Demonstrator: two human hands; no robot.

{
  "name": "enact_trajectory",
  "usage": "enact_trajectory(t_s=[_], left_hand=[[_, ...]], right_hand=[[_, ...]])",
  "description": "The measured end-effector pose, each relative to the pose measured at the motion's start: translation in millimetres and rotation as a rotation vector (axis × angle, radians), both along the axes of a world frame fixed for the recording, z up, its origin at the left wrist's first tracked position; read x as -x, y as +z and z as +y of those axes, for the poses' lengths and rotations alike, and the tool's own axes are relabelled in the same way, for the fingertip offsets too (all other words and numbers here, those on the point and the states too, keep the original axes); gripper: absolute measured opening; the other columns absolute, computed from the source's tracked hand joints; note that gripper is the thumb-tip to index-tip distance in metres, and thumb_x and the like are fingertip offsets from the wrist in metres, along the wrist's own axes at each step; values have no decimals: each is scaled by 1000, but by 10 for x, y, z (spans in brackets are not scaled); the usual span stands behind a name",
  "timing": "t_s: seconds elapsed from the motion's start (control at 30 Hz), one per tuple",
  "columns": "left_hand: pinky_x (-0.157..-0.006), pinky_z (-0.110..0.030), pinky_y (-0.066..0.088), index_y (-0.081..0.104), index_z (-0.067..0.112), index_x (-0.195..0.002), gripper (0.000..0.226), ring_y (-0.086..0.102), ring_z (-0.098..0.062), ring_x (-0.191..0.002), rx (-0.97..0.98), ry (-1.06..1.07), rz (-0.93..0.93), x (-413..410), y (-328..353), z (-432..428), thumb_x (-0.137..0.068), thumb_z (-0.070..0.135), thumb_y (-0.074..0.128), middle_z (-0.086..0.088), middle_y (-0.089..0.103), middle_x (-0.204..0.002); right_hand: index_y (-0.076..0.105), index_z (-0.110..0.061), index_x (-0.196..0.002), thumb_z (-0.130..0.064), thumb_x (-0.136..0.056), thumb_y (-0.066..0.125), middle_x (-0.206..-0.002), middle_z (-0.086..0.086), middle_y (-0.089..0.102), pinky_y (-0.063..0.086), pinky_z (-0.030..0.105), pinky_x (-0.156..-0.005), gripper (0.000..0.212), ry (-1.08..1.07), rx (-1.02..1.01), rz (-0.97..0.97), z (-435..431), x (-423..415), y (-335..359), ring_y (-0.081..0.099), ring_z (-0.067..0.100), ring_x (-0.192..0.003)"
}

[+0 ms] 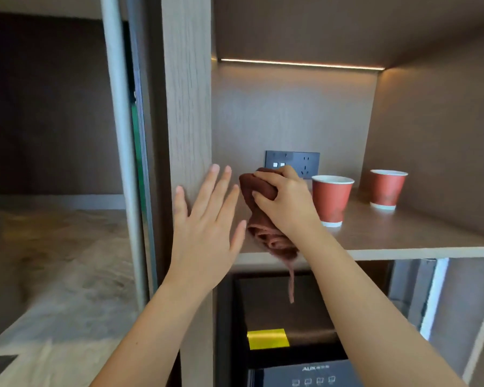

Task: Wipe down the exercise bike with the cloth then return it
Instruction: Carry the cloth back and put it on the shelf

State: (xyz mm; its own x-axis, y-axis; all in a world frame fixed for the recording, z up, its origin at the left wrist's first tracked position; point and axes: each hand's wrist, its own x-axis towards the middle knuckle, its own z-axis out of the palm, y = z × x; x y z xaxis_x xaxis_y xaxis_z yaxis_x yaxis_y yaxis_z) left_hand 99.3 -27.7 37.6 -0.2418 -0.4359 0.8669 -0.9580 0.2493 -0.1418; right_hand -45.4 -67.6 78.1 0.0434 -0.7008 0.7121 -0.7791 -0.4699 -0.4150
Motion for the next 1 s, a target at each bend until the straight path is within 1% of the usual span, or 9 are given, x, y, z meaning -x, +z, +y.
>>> enact_trajectory(t_s=[0.07,0.17,0.27,0.33,0.5,0.63,0.73,0.83,1.0], left_hand=[[-106,-58,8,46,10,-131,53,7,-22,-141,24,90,-49,-6,-48,-85,-88,38,34,-9,28,-150],[-107,-56,4,46,11,-131,50,5,-22,-141,73,106,-47,-5,-95,-175,-89,37,38,-8,25,-150],[-107,-55,2,48,12,-129,48,7,-23,-141,110,93,-53,-10,-106,-206,-89,36,39,-8,27,-150],[-107,-56,5,49,12,-129,47,8,-24,-140,128,93,-58,-22,-117,-210,-89,36,39,-8,27,-149],[-104,-58,12,44,11,-133,50,6,-22,-140,163,104,-77,-54,-166,-196,-89,35,40,-7,20,-149],[-105,-56,11,30,9,-141,60,6,-23,-140,169,125,-91,-77,-208,-190,-90,40,35,-9,15,-150],[-107,-55,7,26,8,-142,61,2,-22,-141,169,139,-85,-79,-240,-193,-91,41,33,-9,10,-151],[-108,-54,6,23,8,-143,63,-2,-20,-142,162,127,-63,-95,-257,-185,-91,41,33,-9,8,-151],[-109,-53,8,18,6,-143,64,-3,-19,-141,147,135,-58,-136,-268,-151,-92,41,32,-10,4,-151]], right_hand=[[48,-29,-131,-45,-85,55,-138,9,42,34,49,-104,49,-36,-233,145,-148,-34,-30,40,37,-124],[22,-36,-142,-68,-82,35,-157,-3,-2,9,65,-107,69,-140,-678,506,-320,-45,-61,3,43,-139],[12,-36,-144,-70,-81,33,-154,-5,-20,-2,71,-103,74,-133,-739,576,-358,-53,-41,-16,45,-138],[15,-36,-144,-70,-82,32,-155,-4,-16,-1,69,-104,73,-109,-687,532,-342,-48,-67,-13,44,-138],[30,-36,-139,-70,-78,42,-156,0,15,19,57,-110,71,7,-386,189,-98,149,-149,21,30,-140],[17,-41,-142,-85,-58,35,-156,-4,12,18,49,-114,96,80,-475,222,168,478,-294,13,23,-142],[7,-37,-144,-88,-50,20,-156,-3,10,9,50,-115,108,-17,-474,291,262,571,-370,11,20,-143],[-3,-31,-145,-87,-52,12,-157,0,6,0,53,-112,109,-94,-465,375,257,495,-394,6,27,-143],[-7,-25,-145,-80,-72,23,-157,5,1,-2,56,-111,96,-79,-553,438,99,253,-336,-2,38,-142]])
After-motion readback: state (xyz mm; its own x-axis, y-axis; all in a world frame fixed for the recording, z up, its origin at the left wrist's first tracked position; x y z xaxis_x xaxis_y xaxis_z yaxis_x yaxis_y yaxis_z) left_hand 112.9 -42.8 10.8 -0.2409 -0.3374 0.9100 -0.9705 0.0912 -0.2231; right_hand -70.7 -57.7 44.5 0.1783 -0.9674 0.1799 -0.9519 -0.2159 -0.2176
